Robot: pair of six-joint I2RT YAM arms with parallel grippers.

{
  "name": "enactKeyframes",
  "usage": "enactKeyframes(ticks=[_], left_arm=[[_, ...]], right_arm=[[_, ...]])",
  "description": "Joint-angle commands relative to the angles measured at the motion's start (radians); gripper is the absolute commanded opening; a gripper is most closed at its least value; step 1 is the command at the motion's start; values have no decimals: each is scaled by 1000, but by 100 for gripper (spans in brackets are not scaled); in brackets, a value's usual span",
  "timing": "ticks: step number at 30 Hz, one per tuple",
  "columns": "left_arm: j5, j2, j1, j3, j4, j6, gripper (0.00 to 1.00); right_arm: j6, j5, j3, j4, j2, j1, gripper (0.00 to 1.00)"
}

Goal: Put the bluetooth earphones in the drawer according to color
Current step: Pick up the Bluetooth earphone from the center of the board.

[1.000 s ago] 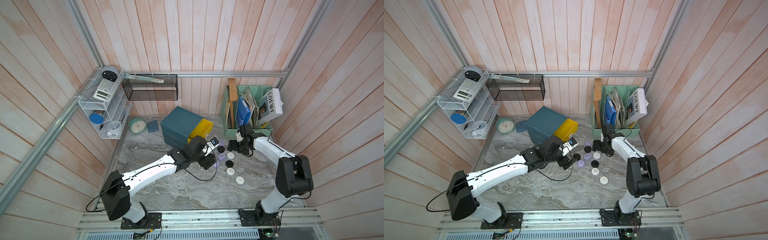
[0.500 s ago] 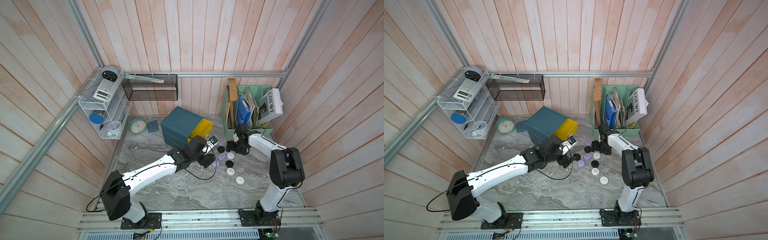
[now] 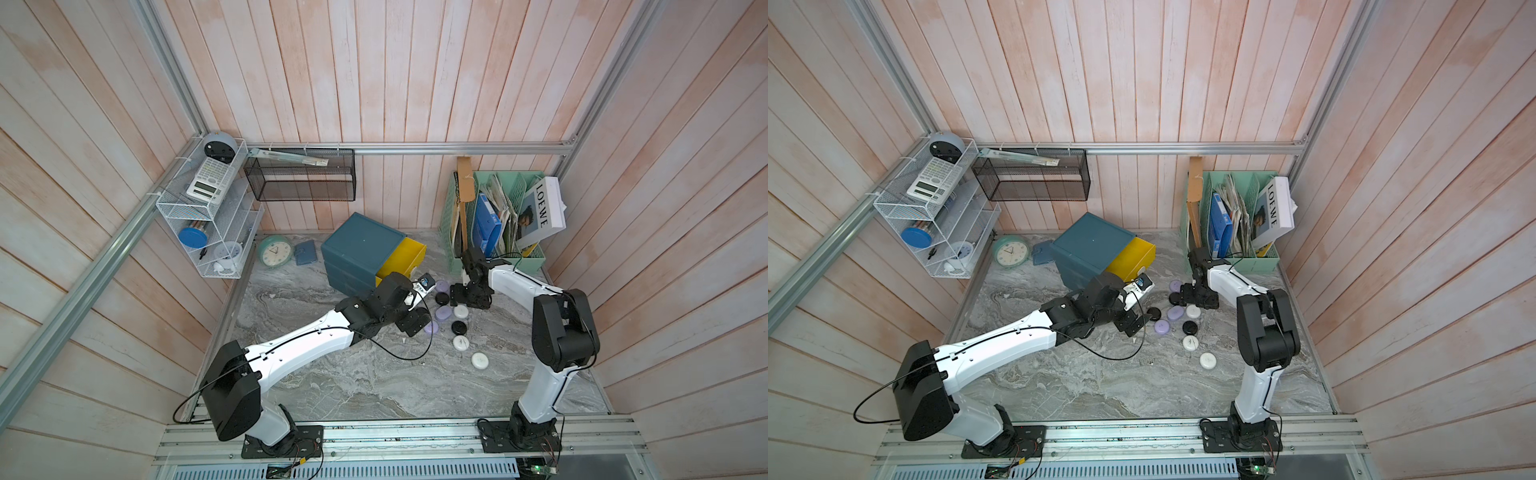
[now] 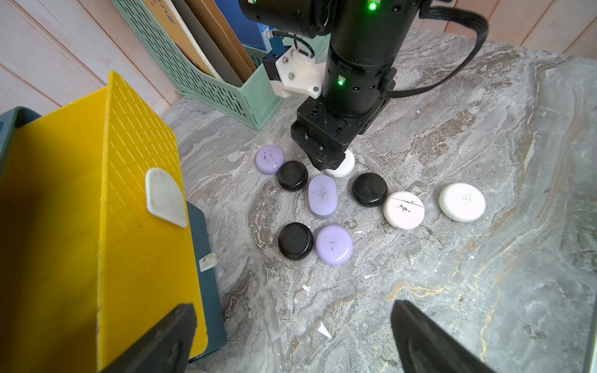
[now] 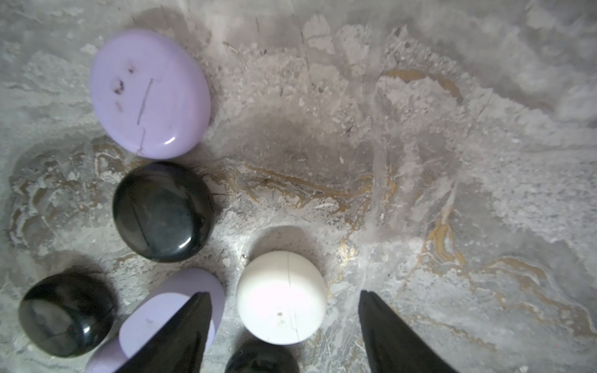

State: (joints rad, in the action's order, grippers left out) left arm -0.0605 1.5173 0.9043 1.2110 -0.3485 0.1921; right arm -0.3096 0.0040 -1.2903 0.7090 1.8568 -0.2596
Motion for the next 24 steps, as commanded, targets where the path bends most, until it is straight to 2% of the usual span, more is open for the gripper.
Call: enactKeyframes(ticks=[1, 14, 24], left_arm=[[4, 11, -1, -3, 2, 10, 100], [-2, 18, 22, -6, 4, 7, 100], [-8, 34, 28, -6, 2, 10, 100]], right_arm=[[8, 26, 16, 35, 17, -1, 77], [7, 17, 30, 23, 62, -17, 73], [5, 33, 39, 5, 80, -21, 67]])
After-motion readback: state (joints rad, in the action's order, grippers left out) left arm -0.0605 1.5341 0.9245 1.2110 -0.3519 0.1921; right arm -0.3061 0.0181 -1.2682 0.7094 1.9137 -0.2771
